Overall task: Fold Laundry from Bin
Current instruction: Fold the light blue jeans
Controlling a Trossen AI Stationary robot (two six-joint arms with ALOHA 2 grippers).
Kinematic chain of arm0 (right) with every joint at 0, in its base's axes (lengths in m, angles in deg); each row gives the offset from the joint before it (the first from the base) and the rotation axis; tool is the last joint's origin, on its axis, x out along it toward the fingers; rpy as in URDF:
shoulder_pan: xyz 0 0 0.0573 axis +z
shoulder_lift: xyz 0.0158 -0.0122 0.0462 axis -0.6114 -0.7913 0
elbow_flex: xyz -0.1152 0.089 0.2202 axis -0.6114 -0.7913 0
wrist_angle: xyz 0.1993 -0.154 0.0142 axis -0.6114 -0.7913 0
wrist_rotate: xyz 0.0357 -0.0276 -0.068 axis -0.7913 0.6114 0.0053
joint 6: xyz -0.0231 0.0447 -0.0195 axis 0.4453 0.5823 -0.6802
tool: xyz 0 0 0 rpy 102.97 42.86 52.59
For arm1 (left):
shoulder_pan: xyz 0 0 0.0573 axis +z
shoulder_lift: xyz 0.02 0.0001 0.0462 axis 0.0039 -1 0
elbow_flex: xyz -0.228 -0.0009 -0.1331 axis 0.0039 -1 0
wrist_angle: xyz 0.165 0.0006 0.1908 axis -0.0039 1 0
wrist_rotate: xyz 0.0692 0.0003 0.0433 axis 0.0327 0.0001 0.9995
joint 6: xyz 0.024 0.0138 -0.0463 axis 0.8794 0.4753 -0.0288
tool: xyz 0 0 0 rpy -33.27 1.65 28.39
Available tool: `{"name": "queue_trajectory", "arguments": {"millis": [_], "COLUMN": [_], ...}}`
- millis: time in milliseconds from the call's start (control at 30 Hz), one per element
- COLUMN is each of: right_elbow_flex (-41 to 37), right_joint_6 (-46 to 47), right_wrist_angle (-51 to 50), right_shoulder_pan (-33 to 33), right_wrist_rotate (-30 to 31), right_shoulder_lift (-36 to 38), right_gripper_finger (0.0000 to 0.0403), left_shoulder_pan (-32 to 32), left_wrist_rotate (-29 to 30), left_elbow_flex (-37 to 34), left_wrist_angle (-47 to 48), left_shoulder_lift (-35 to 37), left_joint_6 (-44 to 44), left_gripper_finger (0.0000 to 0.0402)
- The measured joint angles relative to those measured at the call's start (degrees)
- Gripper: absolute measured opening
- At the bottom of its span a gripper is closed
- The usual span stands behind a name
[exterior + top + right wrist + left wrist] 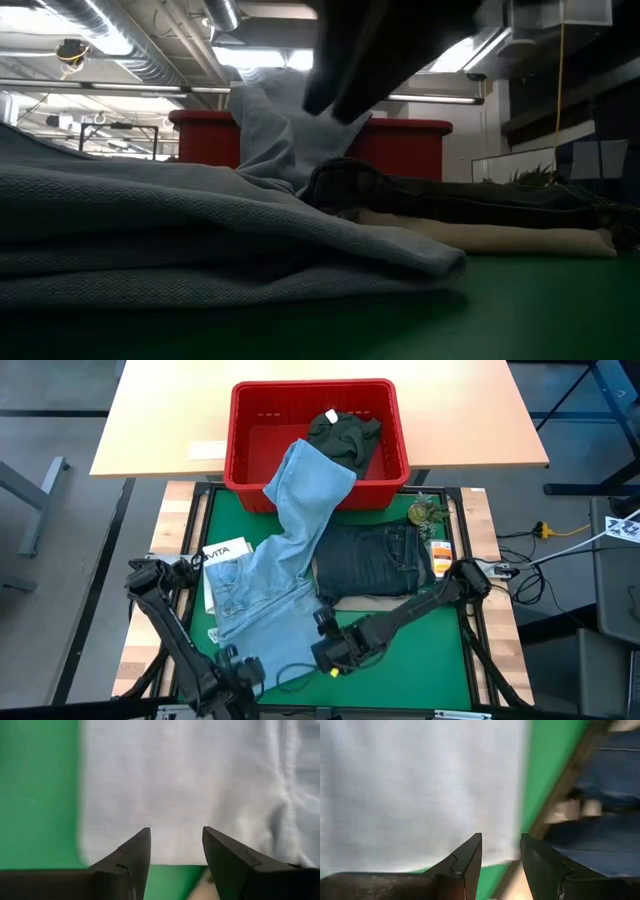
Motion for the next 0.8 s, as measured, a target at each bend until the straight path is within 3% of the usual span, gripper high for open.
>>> {"name": "queue_trajectory", "arguments": {"millis": [233,400,800], "right_elbow_flex": [0.0,-1.8,-11.2], "right_joint_6": [-1.1,-1.5,-0.8], "right_wrist_angle": [2.3,9.1,19.4], "right_shoulder_pan": [-7.3,-12.9,-19.9], "right_wrist_rotate": [-0.8,-1.2,-1.2], "right_shoulder_lift": [-0.1,-0.1,-0.1], "right_gripper_finger": [0.0179,0.0179,0.0179], "left_shoulder_pan": [4.5,7.0,10.0], "left_wrist_rotate": [0.3,3.8,-1.2], "left_elbow_flex": [0.3,-4.7,-21.9], "left_wrist_angle": [18.6,17.7,17.3], "left_shoulder_lift": [0.1,1.2,1.2], "left_joint_6": [1.2,4.9,3.9], "left_gripper_finger": [0.013,0.013,0.013]}}
